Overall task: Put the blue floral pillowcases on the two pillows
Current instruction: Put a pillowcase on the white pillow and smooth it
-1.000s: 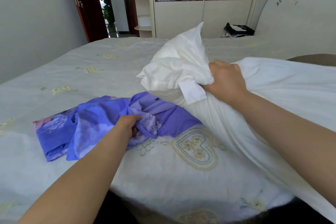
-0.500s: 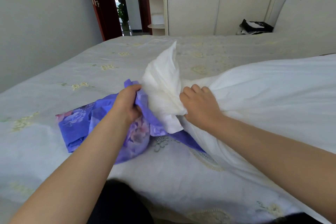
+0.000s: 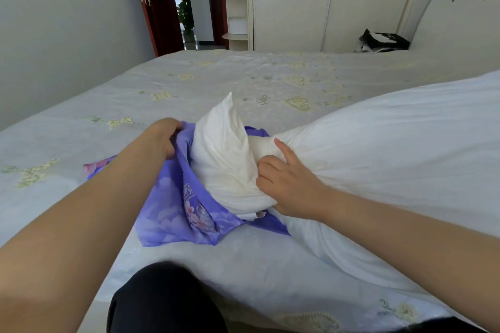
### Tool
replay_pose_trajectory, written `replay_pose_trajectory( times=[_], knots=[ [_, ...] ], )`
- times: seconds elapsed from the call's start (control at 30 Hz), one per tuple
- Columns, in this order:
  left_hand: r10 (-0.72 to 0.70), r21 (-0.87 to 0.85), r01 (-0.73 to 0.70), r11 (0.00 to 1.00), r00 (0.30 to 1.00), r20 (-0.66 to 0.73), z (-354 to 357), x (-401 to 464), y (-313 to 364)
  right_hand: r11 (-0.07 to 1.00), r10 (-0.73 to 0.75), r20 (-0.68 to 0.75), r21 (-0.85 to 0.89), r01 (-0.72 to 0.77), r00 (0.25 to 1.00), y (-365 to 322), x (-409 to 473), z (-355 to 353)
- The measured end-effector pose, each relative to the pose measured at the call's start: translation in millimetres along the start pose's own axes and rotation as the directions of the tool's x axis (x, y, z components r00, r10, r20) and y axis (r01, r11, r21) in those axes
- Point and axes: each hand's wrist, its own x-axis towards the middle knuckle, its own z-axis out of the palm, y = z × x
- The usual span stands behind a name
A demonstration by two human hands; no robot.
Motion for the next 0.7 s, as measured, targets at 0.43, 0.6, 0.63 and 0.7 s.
replay_pose_trajectory(
  times=[0.43, 0.6, 0.63, 0.7],
  knots=[
    [0.477, 0.798, -0.595, 0.095, 0.731, 0.488, 97.8, -64.5, 29.0, 0.996, 0.018, 0.09, 0.08, -0.026, 0.996, -3.5, 5.6, -0.1],
    [0.496, 0.944, -0.187, -0.271, 0.814, 0.304, 73.3, -54.1, 37.9, 0.983, 0.025, 0.101, 0.179, -0.043, 0.995, -8.1, 9.9, -3.7],
    [0.542, 0.946, -0.14, -0.294, 0.791, 0.285, 74.4, -55.6, 37.7, 0.981, 0.023, 0.089, 0.19, -0.04, 0.996, -9.4, 10.1, -3.6],
    [0.625, 0.938, -0.144, -0.316, 0.712, 0.32, 82.2, -57.9, 36.0, 0.974, 0.007, 0.053, 0.224, -0.019, 0.999, -14.3, 10.8, -2.4]
  ],
)
